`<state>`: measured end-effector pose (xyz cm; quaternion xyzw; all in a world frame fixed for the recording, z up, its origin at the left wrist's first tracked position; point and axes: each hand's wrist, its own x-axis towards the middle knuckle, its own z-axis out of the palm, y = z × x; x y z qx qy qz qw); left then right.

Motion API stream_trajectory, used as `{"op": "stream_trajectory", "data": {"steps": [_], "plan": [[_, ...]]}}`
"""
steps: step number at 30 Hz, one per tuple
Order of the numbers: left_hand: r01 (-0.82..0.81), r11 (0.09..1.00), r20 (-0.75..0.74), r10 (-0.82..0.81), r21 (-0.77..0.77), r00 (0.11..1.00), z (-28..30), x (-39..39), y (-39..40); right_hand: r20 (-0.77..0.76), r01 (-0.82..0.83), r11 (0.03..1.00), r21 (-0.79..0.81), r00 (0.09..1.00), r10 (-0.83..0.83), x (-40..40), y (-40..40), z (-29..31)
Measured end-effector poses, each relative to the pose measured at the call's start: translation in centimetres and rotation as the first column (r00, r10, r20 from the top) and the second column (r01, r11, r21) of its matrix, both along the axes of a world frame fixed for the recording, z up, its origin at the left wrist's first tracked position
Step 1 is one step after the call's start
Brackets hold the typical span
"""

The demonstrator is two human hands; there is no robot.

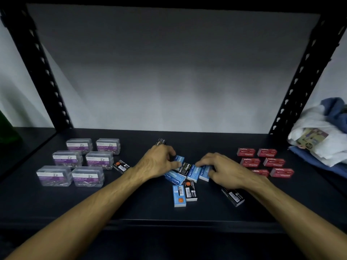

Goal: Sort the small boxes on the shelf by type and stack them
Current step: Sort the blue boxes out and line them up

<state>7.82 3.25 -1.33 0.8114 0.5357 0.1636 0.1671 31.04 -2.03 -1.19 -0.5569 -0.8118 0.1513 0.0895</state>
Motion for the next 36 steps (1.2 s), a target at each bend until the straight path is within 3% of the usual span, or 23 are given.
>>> {"op": "stream_trajectory", "data": {"steps": [10, 27, 36], "plan": [[-0.023, 0.996, -0.119, 0.012, -0.085, 0.993, 0.1, 0.8, 0.3, 0.029, 0.061, 0.997, -0.054, 0.998, -0.06, 1.2, -0.1, 0.0], [0.073, 0.976, 0.095, -0.055, -0.205, 0.994, -0.2, 1.9, 0.8, 0.03, 0.093, 0.993, -0.068, 0.995, -0.092, 1.8, -1.9, 1.2], [0.107, 0.98, 0.068, -0.097, -0.167, 0.993, -0.4, 1.7, 1.0, -0.017, 0.088, 0.994, -0.072, 0.996, -0.089, 1.8, -1.9, 0.9]]}}
